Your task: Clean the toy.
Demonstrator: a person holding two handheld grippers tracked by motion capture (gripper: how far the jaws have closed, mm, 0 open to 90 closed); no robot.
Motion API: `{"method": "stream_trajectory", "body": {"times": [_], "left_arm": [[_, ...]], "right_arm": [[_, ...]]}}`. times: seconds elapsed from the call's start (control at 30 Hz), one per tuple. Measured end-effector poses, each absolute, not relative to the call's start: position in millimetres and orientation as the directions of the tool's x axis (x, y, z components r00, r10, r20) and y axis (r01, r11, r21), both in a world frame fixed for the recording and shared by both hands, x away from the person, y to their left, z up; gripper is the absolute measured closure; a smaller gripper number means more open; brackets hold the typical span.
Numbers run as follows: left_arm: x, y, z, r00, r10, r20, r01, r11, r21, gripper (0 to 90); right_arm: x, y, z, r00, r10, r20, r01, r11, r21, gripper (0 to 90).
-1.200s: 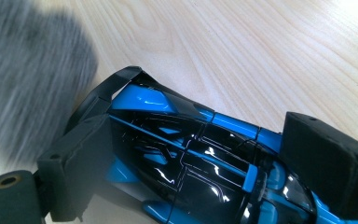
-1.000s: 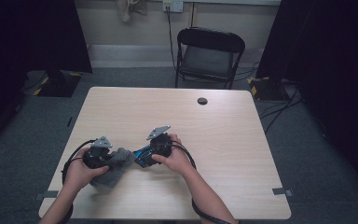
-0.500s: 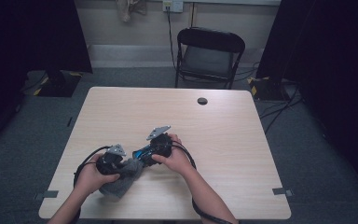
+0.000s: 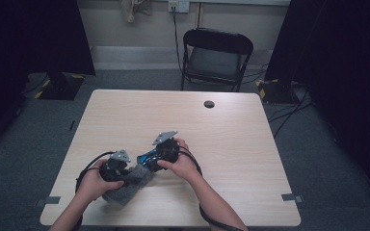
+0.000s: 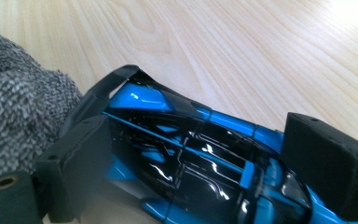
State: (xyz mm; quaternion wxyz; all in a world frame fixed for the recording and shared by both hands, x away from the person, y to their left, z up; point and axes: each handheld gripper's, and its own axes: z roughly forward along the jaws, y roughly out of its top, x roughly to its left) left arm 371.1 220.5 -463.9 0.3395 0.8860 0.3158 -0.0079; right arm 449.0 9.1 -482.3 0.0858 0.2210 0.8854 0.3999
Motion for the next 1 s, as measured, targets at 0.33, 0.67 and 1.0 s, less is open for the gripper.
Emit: {"method": "stream_trajectory", "body": {"times": [0.33,0.67,1.0], "left_arm": [[373.5,224.0,-463.7,0.797,0.562,-0.222,0.567,-0.567,0.598,67.9],[375.8,229.1,-461.3,0.788,0.577,-0.215,0.571,-0.554,0.606,67.6],[376.8,236.6,-458.7,0.776,0.593,-0.214,0.579,-0.536,0.615,67.6]], "right_arm": [[449.5,-16.8,-476.7,-0.833,0.552,0.042,0.403,0.554,0.729,10.2],[441.4,-24.7,-485.3,-0.844,0.536,0.006,0.377,0.586,0.718,10.3],[439.7,-26.5,-487.3,-0.85,0.527,-0.011,0.355,0.588,0.726,10.5]]}}
